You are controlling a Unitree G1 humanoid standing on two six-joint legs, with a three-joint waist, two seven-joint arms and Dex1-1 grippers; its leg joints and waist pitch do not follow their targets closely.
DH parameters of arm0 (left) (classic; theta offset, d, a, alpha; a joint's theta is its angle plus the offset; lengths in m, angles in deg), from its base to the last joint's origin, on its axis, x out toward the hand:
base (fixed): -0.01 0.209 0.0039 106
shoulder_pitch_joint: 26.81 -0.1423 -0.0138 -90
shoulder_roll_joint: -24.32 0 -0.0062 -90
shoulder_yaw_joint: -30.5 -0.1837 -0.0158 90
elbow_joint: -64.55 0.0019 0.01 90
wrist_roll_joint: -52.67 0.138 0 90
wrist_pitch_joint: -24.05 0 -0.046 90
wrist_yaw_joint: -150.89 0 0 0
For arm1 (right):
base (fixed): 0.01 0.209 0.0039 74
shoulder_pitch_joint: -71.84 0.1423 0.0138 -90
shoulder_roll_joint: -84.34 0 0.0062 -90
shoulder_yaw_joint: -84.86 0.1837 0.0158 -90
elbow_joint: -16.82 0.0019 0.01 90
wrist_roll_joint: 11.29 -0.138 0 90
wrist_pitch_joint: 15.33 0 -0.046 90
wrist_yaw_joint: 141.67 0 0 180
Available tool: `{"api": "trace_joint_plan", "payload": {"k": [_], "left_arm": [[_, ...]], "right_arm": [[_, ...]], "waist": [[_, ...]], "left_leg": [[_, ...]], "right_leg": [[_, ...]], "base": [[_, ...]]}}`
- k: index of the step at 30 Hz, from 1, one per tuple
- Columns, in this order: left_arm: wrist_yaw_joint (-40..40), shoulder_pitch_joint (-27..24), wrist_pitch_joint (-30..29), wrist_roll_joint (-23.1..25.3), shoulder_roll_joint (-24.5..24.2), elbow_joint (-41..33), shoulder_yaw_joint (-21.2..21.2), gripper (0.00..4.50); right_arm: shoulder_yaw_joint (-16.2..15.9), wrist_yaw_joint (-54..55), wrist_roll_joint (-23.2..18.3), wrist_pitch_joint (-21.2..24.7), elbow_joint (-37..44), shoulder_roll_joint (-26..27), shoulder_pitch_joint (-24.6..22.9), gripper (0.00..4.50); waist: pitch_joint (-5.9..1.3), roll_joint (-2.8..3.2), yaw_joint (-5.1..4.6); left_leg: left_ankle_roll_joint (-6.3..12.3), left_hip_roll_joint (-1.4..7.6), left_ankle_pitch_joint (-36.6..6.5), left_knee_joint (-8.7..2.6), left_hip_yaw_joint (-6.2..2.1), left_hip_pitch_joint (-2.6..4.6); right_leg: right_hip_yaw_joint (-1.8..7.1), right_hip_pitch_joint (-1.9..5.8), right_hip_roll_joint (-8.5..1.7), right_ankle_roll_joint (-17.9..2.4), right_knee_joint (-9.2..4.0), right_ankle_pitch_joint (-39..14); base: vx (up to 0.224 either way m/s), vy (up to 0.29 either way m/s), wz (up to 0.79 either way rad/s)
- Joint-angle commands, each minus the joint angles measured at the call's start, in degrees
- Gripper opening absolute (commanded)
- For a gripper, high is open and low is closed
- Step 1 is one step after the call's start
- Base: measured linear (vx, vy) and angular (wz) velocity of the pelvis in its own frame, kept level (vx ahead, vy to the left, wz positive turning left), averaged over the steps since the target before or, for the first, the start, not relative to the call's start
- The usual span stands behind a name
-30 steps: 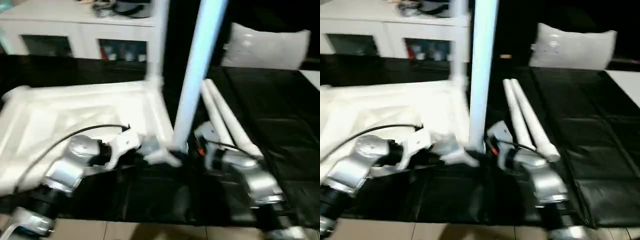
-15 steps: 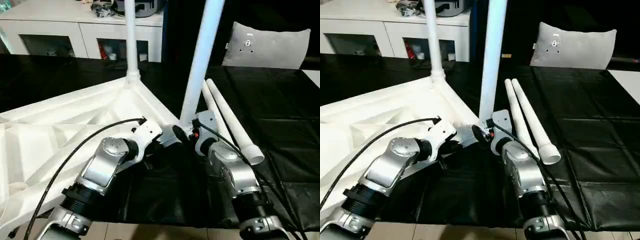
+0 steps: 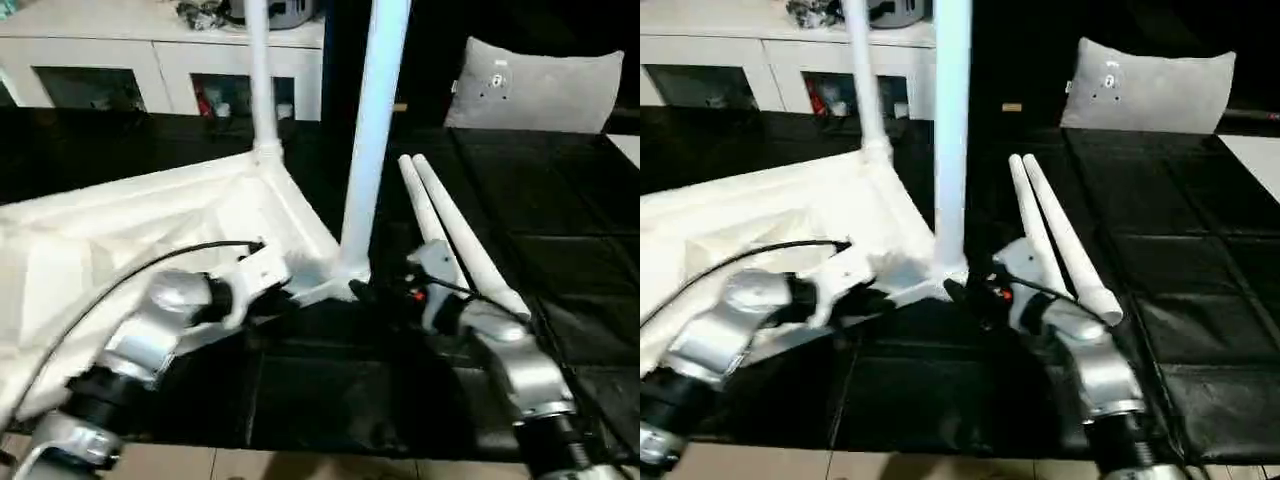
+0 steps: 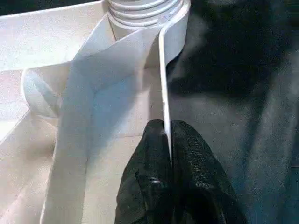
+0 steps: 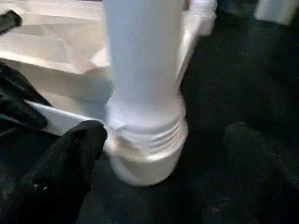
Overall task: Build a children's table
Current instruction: Rotate leg to tighten
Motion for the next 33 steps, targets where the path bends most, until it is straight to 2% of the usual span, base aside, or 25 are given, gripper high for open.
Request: {"api": "trace_joint_plan", "payload": {"k": [1, 2, 3, 4, 8, 9, 10, 11, 12, 15, 20, 26, 29, 33], "left_arm": [[-4.8, 0.6, 5.0, 0.2, -2.0, 0.5, -2.3, 0.00], [-6.5, 0.8, 6.4, 0.1, -2.9, 1.1, -2.8, 0.00], [-8.9, 1.1, 7.7, -0.1, -4.1, 1.4, -3.7, 0.00], [-8.9, 1.1, 7.7, -0.1, -4.1, 1.4, -3.7, 0.00], [-12.4, 1.9, 10.4, -0.9, -4.8, 2.1, -4.4, 0.00], [-13.0, 2.1, 10.6, -1.0, -4.8, 2.2, -4.6, 0.00], [-13.5, 2.2, 11.1, -1.0, -4.8, 2.4, -4.7, 0.00], [-14.0, 2.3, 11.5, -1.0, -4.8, 2.6, -4.8, 0.00], [-14.0, 2.3, 11.5, -1.0, -4.8, 2.6, -4.8, 0.00], [-16.6, 2.6, 13.1, -1.9, -5.1, 2.6, -5.6, 0.00], [-18.1, 2.3, 13.8, -2.3, -5.3, 2.4, -5.7, 0.00], [-19.1, 2.5, 14.6, -2.1, -5.7, 3.0, -6.0, 0.00], [-19.5, 2.6, 14.6, -2.0, -5.9, 3.2, -6.0, 0.00], [-19.9, 2.8, 14.1, -2.0, -6.1, 3.8, -5.9, 0.00]], "right_arm": [[-1.2, -4.4, -0.2, -1.6, 1.0, -2.7, 0.7, 4.48], [-2.2, -6.4, 0.2, -2.1, 1.0, -4.2, 1.0, 4.48], [-3.5, -9.5, 0.3, -2.9, 0.9, -5.8, 1.4, 4.48], [-3.5, -9.5, 0.3, -2.9, 0.9, -5.8, 1.4, 4.48], [-5.5, -17.2, -1.6, -2.0, 1.4, -7.8, 2.0, 4.48], [-6.0, -18.5, -1.9, -1.6, 1.4, -8.1, 2.2, 4.48], [-6.4, -19.4, -2.0, -1.4, 1.3, -8.4, 2.3, 4.48], [-6.7, -20.1, -2.0, -1.2, 1.2, -8.6, 2.3, 4.48], [-6.7, -20.1, -2.0, -1.2, 1.2, -8.6, 2.3, 4.14], [-8.3, -23.2, -2.5, -1.3, -0.5, -9.3, 3.4, 4.07], [-8.5, -25.6, -3.1, -1.0, -0.8, -9.3, 4.0, 3.44], [-9.5, -28.5, -4.0, 0.4, -0.5, -10.2, 4.3, 3.08], [-9.8, -29.0, -3.9, 0.6, -0.7, -10.4, 4.3, 2.81], [-9.9, -29.5, -4.4, 1.3, -1.4, -9.9, 4.3, 2.70]], "waist": [[-3.84, 0.28, -0.03], [-3.78, 0.53, 0.13], [-3.72, 0.16, 0.13], [-3.74, 0.26, 0.25], [-3.69, -0.31, 0.24], [-3.68, -0.07, 0.39], [-3.70, -0.36, 0.37], [-3.75, -0.19, 0.57], [-3.81, -0.19, 0.72], [-3.80, -0.52, 1.00], [-3.78, -0.55, 1.20], [-3.82, -0.69, 1.28], [-3.82, -0.62, 1.34], [-3.87, -0.45, 1.40]], "left_leg": [[1.70, 0.83, -12.0, -3.71, 0.03, 0.55], [1.65, 0.92, -12.0, -3.83, -0.02, 0.48], [1.83, 0.89, -12.2, -3.79, 0.07, 0.49], [1.87, 0.86, -12.1, -3.78, 0.02, 0.47], [2.29, 0.90, -12.1, -3.74, 0.12, 0.42], [2.39, 1.08, -11.6, -3.80, 0.05, 0.42], [2.52, 1.07, -11.4, -3.79, 0.07, 0.38], [2.50, 1.11, -10.8, -3.77, 0.08, 0.44], [2.50, 1.12, -10.3, -3.72, 0.13, 0.43], [2.59, 1.08, -9.9, -3.69, 0.19, 0.38], [2.58, 1.13, -9.7, -3.68, 0.21, 0.39], [2.46, 1.13, -9.5, -3.71, 0.19, 0.38], [2.46, 1.13, -9.4, -3.69, 0.20, 0.38], [2.13, 1.10, -9.6, -3.70, 0.17, 0.40]], "right_leg": [[2.35, 3.03, -3.37, -12.2, -4.27, -9.3], [2.37, 3.08, -3.43, -12.2, -4.24, -9.7], [2.35, 3.06, -3.37, -12.2, -4.30, -10.0], [2.36, 3.15, -3.44, -12.1, -4.22, -10.1], [2.44, 3.13, -3.65, -11.6, -4.40, -12.6], [2.48, 3.05, -3.74, -11.8, -4.27, -12.1], [2.42, 3.08, -3.66, -11.8, -4.26, -11.9], [2.43, 3.05, -3.69, -12.0, -4.10, -11.1], [2.44, 3.05, -3.70, -12.2, -4.03, -10.3], [2.43, 3.11, -3.76, -12.1, -4.02, -10.6], [2.44, 3.07, -3.83, -11.9, -4.00, -11.2], [2.39, 3.11, -3.80, -11.8, -3.96, -11.2], [2.38, 3.08, -3.78, -11.7, -3.96, -11.3], [2.37, 3.10, -3.79, -11.7, -3.96, -11.5]], "base": [[0.000, 0.000, 0.00], [0.000, 0.000, 0.00], [0.000, 0.000, 0.00], [0.000, 0.000, 0.00], [0.000, 0.000, 0.00], [0.000, 0.000, 0.00], [0.000, 0.000, 0.00], [0.000, 0.000, 0.00], [0.000, 0.000, 0.00], [0.000, 0.000, 0.00], [0.000, 0.000, 0.00], [0.000, 0.000, 0.00], [0.000, 0.000, 0.00], [0.000, 0.000, 0.00]]}}
